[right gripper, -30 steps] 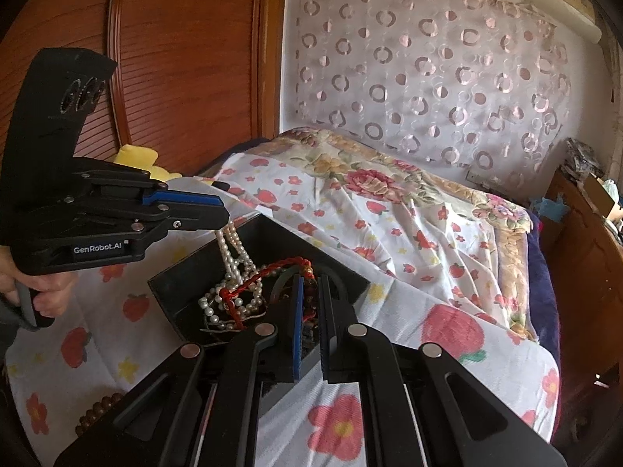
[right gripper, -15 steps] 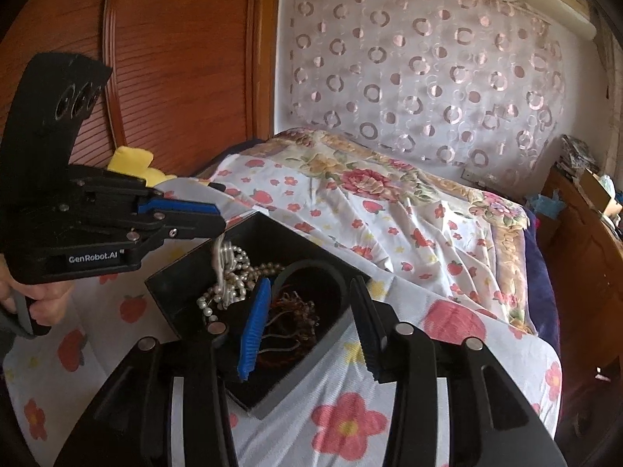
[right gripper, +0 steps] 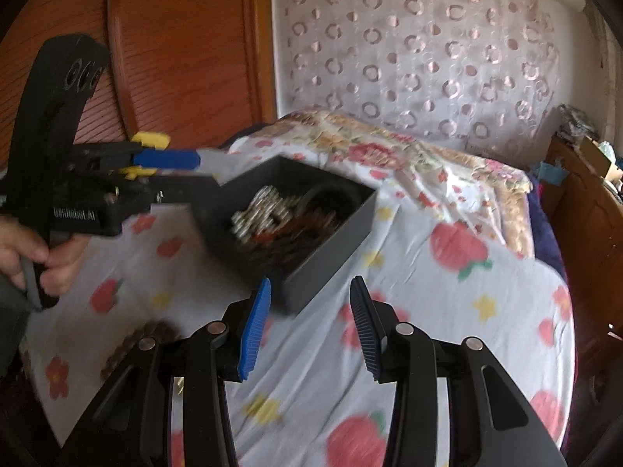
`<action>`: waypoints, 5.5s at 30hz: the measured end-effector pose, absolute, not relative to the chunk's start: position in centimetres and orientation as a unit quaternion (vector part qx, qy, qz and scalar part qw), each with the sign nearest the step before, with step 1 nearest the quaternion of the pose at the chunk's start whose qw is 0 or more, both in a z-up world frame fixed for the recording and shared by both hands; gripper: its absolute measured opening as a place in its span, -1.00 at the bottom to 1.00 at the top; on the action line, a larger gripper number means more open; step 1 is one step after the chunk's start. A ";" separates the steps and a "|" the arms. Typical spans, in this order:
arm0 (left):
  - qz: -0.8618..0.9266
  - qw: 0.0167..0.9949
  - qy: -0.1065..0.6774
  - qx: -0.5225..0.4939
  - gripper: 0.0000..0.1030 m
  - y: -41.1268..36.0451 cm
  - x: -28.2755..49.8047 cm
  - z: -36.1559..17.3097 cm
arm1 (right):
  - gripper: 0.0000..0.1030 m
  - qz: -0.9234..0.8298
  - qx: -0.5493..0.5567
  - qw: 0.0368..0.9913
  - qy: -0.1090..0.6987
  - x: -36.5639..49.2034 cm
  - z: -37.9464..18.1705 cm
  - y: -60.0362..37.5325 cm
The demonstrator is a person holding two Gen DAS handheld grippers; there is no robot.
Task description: Organize jewelry
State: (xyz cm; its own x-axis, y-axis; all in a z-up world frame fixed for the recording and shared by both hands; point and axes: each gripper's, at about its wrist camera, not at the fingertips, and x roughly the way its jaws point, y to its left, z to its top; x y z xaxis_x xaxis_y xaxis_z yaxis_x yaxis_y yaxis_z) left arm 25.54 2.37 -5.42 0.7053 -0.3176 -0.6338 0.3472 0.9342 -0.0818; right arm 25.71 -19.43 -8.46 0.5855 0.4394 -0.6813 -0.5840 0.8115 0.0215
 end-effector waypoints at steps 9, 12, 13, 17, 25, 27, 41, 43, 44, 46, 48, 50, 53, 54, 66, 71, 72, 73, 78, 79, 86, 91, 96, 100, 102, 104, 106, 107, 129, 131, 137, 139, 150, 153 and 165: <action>-0.153 0.915 0.374 -0.002 0.59 5.4 19.5 -8.6 | -0.23 0.331 -0.108 0.844 0.408 20.7 -11.7 -18.1; -0.146 0.911 0.385 0.001 0.59 5.7 18.5 -9.4 | -0.23 0.338 -0.113 0.837 0.414 20.3 -12.3 -17.1; -0.146 0.910 0.388 -0.001 0.59 5.7 18.3 -9.6 | -0.24 0.339 -0.115 0.836 0.416 20.2 -12.3 -16.9; -0.151 0.904 0.399 -0.001 0.59 5.5 17.2 -10.4 | -0.67 0.330 -0.134 0.839 0.412 20.3 -12.5 -16.1; -0.187 0.892 0.412 0.012 0.36 2.7 15.7 -11.0 | -0.67 0.322 -0.135 0.850 0.395 19.5 -11.9 -17.2; -0.189 0.886 0.422 0.019 0.07 2.1 15.5 -11.4 | -0.67 0.317 -0.128 0.853 0.394 19.3 -11.7 -17.9; -0.199 0.886 0.415 0.052 -0.76 0.3 14.8 -10.7 | -0.67 0.306 -0.110 0.864 0.385 18.5 -11.5 -19.4; -0.204 0.893 0.399 0.046 -0.76 0.3 14.5 -9.5 | -0.67 0.307 -0.109 0.865 0.382 18.4 -11.3 -19.4; -0.206 0.896 0.391 0.043 -0.76 0.4 14.3 -8.9 | -0.67 0.308 -0.108 0.865 0.380 18.2 -11.3 -19.5; -0.212 0.903 0.371 0.036 -0.76 0.4 14.0 -7.3 | -0.67 0.309 -0.107 0.866 0.378 18.2 -11.1 -19.6; -0.218 0.908 0.358 0.031 -0.76 0.4 14.0 -6.0 | -0.67 0.310 -0.106 0.867 0.375 18.1 -10.9 -19.7; -0.226 0.910 0.347 0.023 -0.76 0.5 14.0 -5.0 | -0.67 0.310 -0.104 0.868 0.373 18.1 -10.8 -19.8; -0.239 0.912 0.331 0.021 -0.76 0.1 14.0 -3.3 | -0.67 0.309 -0.103 0.870 0.370 18.1 -10.6 -19.8; -0.240 0.914 0.327 0.023 -0.76 -0.1 14.0 -3.0 | -0.67 0.309 -0.102 0.871 0.369 18.1 -10.5 -19.9; -0.242 0.920 0.306 0.029 -0.76 -0.6 15.5 0.1 | -0.67 0.306 -0.101 0.876 0.359 17.9 -9.7 -20.2; -0.208 0.905 0.369 0.050 -0.76 0.5 17.1 -4.6 | -0.67 0.308 -0.101 0.874 0.361 17.8 -9.8 -20.1; -0.199 0.902 0.379 0.056 -0.76 0.8 17.2 -5.7 | -0.67 0.309 -0.101 0.874 0.361 17.7 -9.8 -20.0; -0.187 0.902 0.383 0.063 -0.76 1.1 17.3 -6.1 | -0.67 0.309 -0.102 0.874 0.362 17.8 -9.9 -20.0; -0.157 0.905 0.386 0.079 -0.76 2.6 17.3 -6.9 | -0.67 0.310 -0.102 0.874 0.361 17.8 -9.9 -19.9; -0.151 0.906 0.387 0.082 -0.76 2.9 17.3 -7.0 | -0.67 0.310 -0.102 0.874 0.361 17.9 -9.9 -19.8; -0.152 0.919 0.361 0.043 -0.76 5.3 16.4 -4.7 | -0.67 0.306 -0.103 0.875 0.359 18.0 -9.7 -19.8; -0.192 0.923 0.331 0.040 -0.76 3.6 16.0 -1.2 | -0.67 0.306 -0.102 0.876 0.359 18.0 -9.7 -19.7; -0.206 0.927 0.310 0.052 -0.76 1.9 15.9 0.8 | -0.67 0.307 -0.102 0.877 0.355 17.9 -9.3 -19.7; -0.205 0.926 0.312 0.056 -0.76 1.2 16.7 1.1 | -0.67 0.308 -0.102 0.878 0.351 17.7 -9.0 -19.8; -0.208 0.924 0.314 0.058 -0.76 0.8 16.8 1.0 | -0.67 0.307 -0.102 0.880 0.349 17.7 -8.8 -19.9; -0.214 0.926 0.306 0.056 -0.76 0.6 16.5 1.6 | -0.67 0.305 -0.101 0.881 0.348 17.7 -8.6 -20.1; -0.218 0.927 0.298 0.057 -0.76 0.4 16.4 2.2 | -0.67 0.303 -0.101 0.882 0.347 17.7 -8.6 -20.2; -0.218 0.928 0.294 0.060 -0.76 0.2 16.4 2.6 | -0.67 0.303 -0.101 0.882 0.346 17.8 -8.5 -20.3; -0.198 0.935 0.292 0.042 -0.76 0.8 27.4 3.1 | -0.67 0.309 -0.108 0.901 0.284 24.9 -2.7 -18.4; -0.194 0.933 0.301 0.039 -0.76 1.1 28.9 2.1 | -0.67 0.311 -0.111 0.901 0.282 26.0 -2.6 -17.8; -0.188 0.924 0.330 0.035 -0.76 1.5 31.4 -1.0 | -0.67 0.318 -0.120 0.893 0.294 29.1 -3.6 -16.1; -0.186 0.922 0.339 0.036 -0.76 1.7 31.8 -2.1 | -0.67 0.320 -0.123 0.890 0.301 29.9 -4.3 -15.6; -0.183 0.919 0.347 0.034 -0.72 2.6 32.1 -4.0 | -0.65 0.315 -0.123 0.886 0.318 32.0 -6.1 -14.3; -0.182 0.921 0.343 0.027 -0.29 3.1 31.8 -4.0 | -0.25 0.309 -0.124 0.889 0.316 32.0 -6.1 -14.4; -0.150 0.933 0.326 0.013 0.62 5.4 27.9 -3.8 | -0.14 0.305 -0.097 0.889 0.327 27.4 -6.6 -17.3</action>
State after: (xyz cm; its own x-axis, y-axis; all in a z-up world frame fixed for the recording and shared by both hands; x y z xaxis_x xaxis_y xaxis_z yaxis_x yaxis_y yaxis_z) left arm 27.94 5.37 -3.79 0.7430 -0.2715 -0.6118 0.2880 0.9548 -0.0740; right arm 27.40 -17.33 -6.61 0.5995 0.4799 -0.6405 -0.6062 0.7948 0.0281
